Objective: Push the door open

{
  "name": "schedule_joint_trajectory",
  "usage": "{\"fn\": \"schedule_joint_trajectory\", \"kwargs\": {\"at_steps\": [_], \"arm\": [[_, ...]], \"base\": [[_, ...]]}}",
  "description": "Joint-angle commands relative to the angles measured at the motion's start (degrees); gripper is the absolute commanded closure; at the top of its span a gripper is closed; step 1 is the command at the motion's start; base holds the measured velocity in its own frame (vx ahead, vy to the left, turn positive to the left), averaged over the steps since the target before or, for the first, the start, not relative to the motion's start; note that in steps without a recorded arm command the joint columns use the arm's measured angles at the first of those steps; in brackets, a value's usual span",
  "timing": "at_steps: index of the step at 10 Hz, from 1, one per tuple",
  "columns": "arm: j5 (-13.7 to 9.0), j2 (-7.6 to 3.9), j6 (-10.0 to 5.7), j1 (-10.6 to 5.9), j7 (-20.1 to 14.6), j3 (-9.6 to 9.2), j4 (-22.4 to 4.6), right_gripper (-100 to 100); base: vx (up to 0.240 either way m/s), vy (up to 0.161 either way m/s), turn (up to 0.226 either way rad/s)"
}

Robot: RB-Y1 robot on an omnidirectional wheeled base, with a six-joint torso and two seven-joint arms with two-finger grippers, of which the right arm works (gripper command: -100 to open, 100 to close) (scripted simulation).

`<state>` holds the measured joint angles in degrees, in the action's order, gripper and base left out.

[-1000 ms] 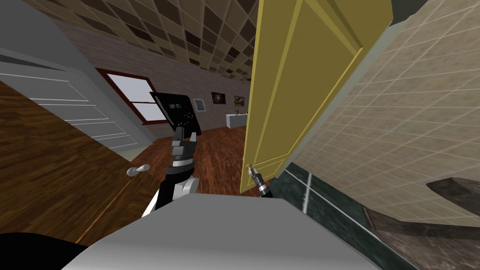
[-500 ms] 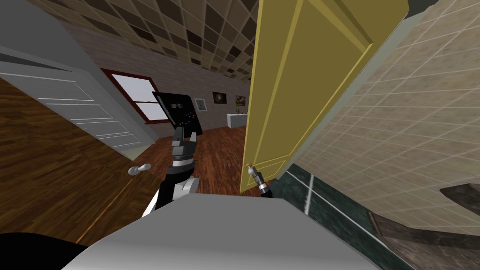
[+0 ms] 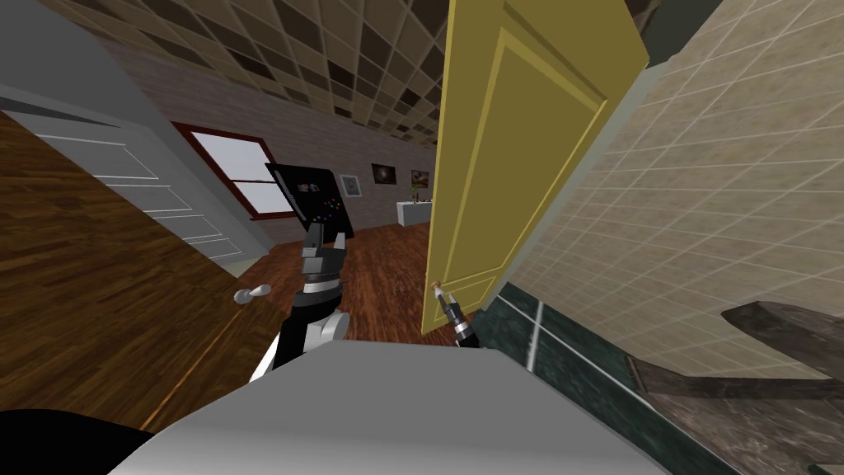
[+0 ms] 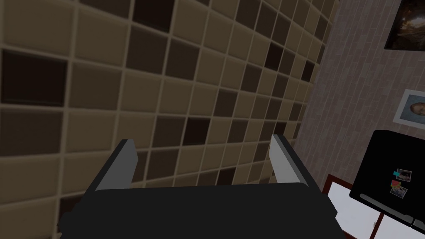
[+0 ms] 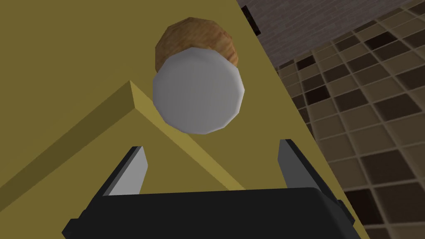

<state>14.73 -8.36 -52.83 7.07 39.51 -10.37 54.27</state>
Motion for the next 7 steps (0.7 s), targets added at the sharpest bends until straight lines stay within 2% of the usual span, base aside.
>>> {"fn": "schedule_joint_trajectory", "kwargs": {"at_steps": [1, 3, 4, 7], "arm": [[0.14, -0.08, 0.18, -0.12, 1.60, -0.06, -0.14, -100], [0.61, -0.31, 0.91, -0.43, 5.28, -0.28, -0.34, -100], [0.61, -0.31, 0.91, -0.43, 5.82, -0.28, -0.34, -100], [1.09, -0.56, 1.68, -0.76, 10.43, -0.51, -0.55, -100]], "base": [[-0.045, 0.000, -0.023], [-0.044, 0.001, -0.049], [-0.042, 0.001, -0.019], [-0.047, 0.002, -0.037]]}}
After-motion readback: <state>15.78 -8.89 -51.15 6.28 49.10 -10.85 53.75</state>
